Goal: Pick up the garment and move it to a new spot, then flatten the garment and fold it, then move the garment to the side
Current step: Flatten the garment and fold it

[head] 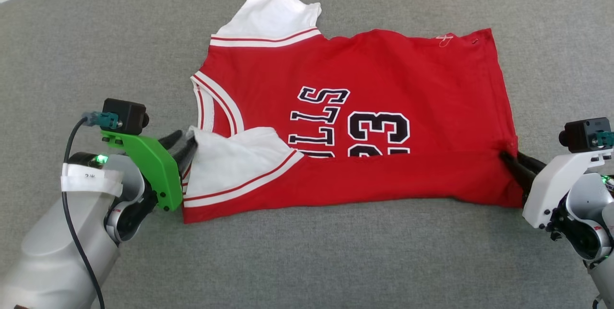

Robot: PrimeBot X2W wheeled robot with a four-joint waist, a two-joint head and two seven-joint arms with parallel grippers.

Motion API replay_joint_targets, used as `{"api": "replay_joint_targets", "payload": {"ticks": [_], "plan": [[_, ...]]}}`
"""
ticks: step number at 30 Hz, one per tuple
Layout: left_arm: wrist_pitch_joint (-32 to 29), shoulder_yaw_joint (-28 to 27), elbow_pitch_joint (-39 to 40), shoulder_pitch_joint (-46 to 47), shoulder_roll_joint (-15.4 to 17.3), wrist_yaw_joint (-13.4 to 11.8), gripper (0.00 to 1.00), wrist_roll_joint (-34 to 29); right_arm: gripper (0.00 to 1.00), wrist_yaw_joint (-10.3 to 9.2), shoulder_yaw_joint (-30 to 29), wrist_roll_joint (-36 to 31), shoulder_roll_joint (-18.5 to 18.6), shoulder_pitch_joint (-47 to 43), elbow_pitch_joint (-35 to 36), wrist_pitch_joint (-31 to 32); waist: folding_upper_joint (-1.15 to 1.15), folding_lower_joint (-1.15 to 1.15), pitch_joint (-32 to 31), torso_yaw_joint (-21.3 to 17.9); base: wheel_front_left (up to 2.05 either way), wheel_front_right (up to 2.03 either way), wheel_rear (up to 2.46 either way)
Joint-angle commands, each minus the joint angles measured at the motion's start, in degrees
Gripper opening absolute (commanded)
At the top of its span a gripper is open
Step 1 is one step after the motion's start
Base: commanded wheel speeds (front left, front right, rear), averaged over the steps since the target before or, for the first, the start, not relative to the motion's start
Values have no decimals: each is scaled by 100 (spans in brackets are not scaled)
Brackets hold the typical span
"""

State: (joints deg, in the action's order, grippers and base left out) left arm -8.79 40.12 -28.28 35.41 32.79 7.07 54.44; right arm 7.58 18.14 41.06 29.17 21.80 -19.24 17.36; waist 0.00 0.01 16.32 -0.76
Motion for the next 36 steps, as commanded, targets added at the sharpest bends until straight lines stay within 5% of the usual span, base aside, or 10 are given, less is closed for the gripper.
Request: {"api": "replay_joint_targets", "payload": {"ticks": [1, 6, 13, 20, 30, 36], "plan": [[164, -41, -89, 122, -68, 28, 100, -66, 100, -9, 35, -27, -27, 85, -44, -68, 0, -1, -94, 10, 0, 0, 0], [615, -259, -240, 24, -192, -7, 100, 99, 100, -9, 95, -87, -1, 39, -1, -227, 0, -1, -358, 15, 0, 0, 0], [922, -509, 276, -553, -208, -419, 100, 362, 100, -9, -103, -196, -92, -332, 425, -176, 0, -1, -749, 27, 0, 0, 0], [932, -618, 1332, -1404, -62, -1168, 100, 510, 100, -9, -750, -570, -394, -978, 1070, 337, 0, -1, -930, 23, 0, 0, 0], [46, -326, 2628, -2167, 449, -2306, 100, 415, 100, -9, -1938, -1465, -1330, -1774, 2207, 1927, 0, -1, -758, -7, 0, 0, 0], [-247, -214, 2798, -2228, 569, -2694, 100, 309, 100, -9, -2213, -1776, -1751, -1931, 2765, 2420, 0, -1, -571, -37, 0, 0, 0]]}}
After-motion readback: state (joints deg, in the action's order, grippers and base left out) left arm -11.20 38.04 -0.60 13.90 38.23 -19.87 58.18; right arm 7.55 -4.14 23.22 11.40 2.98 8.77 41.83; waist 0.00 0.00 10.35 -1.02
